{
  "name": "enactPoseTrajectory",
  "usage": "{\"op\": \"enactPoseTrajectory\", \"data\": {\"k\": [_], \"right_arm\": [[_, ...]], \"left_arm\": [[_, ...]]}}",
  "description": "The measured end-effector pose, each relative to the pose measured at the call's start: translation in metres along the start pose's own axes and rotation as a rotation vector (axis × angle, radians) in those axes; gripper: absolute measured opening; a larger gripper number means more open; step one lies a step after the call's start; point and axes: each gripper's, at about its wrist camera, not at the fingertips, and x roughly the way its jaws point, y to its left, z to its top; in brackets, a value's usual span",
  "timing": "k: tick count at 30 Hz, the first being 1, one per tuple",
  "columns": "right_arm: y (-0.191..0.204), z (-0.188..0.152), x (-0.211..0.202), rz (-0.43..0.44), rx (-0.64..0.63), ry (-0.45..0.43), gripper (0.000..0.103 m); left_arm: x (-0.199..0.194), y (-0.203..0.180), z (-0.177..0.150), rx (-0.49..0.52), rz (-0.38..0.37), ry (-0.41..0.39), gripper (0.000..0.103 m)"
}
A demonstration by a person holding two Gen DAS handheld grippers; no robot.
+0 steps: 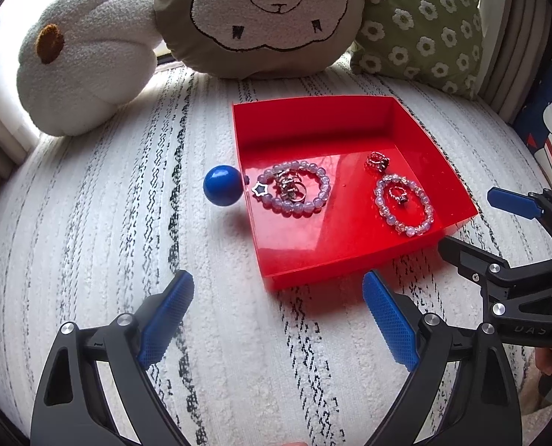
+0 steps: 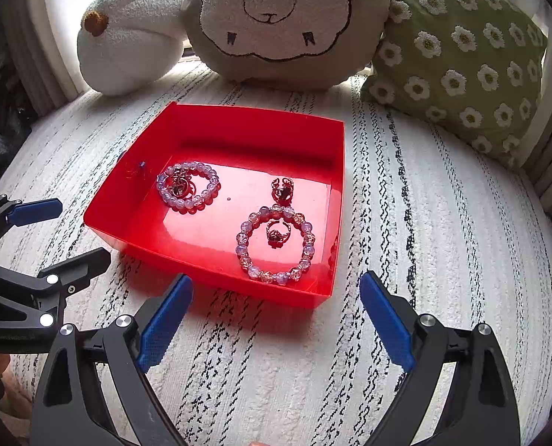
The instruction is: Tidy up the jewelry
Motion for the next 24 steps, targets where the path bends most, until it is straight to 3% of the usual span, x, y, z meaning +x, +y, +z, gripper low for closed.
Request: {"op": "enactPoseTrajectory", "data": {"k": [24], "right_arm": [[0.0002,-0.0006,-0.0003,-0.004,0.003,-0.003,0.089]], "left_arm": [[-0.0005,-0.0003,-0.0008,0.004,0.016,-0.011,0.088]]}}
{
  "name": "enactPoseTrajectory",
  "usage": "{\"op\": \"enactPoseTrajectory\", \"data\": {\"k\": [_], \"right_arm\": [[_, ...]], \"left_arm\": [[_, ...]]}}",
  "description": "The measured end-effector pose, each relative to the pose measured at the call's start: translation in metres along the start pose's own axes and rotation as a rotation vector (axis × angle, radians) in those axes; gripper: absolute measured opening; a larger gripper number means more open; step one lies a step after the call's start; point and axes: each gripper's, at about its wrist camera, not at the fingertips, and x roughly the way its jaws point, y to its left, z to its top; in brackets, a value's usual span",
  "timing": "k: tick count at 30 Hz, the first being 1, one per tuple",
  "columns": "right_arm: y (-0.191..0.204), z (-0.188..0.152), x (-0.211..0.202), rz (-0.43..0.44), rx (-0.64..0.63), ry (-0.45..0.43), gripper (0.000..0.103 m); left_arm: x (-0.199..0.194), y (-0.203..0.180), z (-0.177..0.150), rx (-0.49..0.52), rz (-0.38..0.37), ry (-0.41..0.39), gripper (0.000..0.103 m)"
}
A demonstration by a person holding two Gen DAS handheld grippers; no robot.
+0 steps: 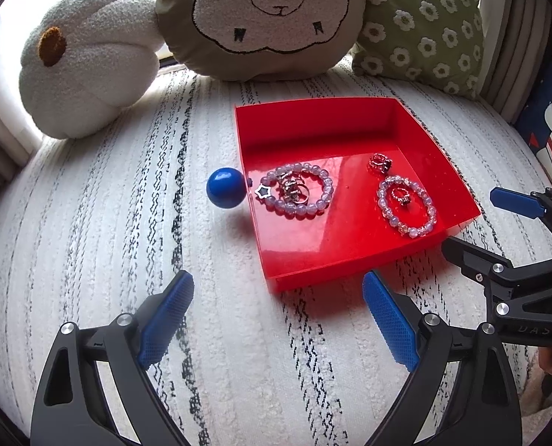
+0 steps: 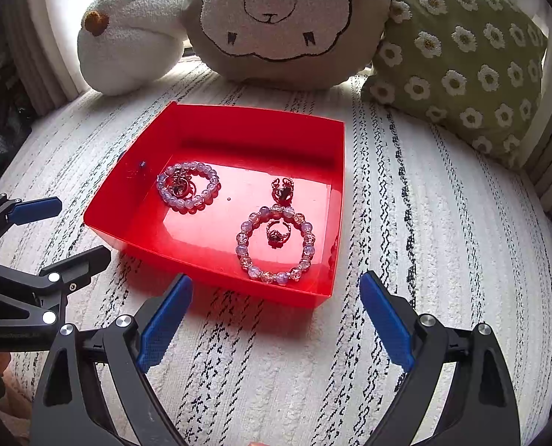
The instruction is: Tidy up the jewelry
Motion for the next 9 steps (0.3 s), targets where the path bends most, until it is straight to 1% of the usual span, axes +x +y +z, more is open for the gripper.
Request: {"op": "enactPoseTrajectory", "data": {"k": [9], "right_arm": [[-0.0001,0.0002,-0.0002,0.001,-0.001,0.0,0.089]], "left_arm": [[0.0015,0.0011,0.0006,-0.007,0.002,0.01,0.088]]}}
